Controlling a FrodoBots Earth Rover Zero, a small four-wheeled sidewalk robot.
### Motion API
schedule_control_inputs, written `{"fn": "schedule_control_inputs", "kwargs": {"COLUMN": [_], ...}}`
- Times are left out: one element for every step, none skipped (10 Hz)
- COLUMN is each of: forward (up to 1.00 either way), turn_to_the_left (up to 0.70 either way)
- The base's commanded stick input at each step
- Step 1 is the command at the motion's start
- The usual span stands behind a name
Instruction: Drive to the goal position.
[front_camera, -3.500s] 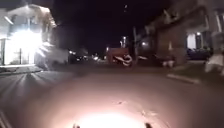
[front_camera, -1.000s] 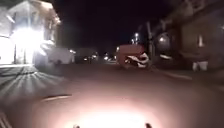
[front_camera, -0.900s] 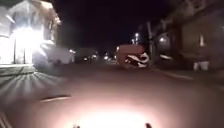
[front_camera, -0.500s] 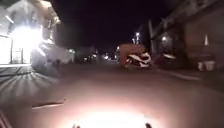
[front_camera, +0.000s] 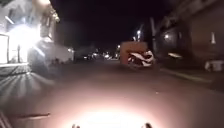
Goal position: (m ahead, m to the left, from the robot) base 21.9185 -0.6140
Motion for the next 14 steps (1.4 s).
{"fn": "schedule_control_inputs", "kwargs": {"forward": [0.70, 0.70, 0.70, 0.70, 0.70, 0.70, 0.70, 0.70, 0.70, 0.70, 0.70, 0.70, 0.70, 0.70], "turn_to_the_left": [0.00, 0.00, 0.00, 0.00, 0.00, 0.00, 0.00, 0.00, 0.00, 0.00, 0.00, 0.00, 0.00, 0.00]}}
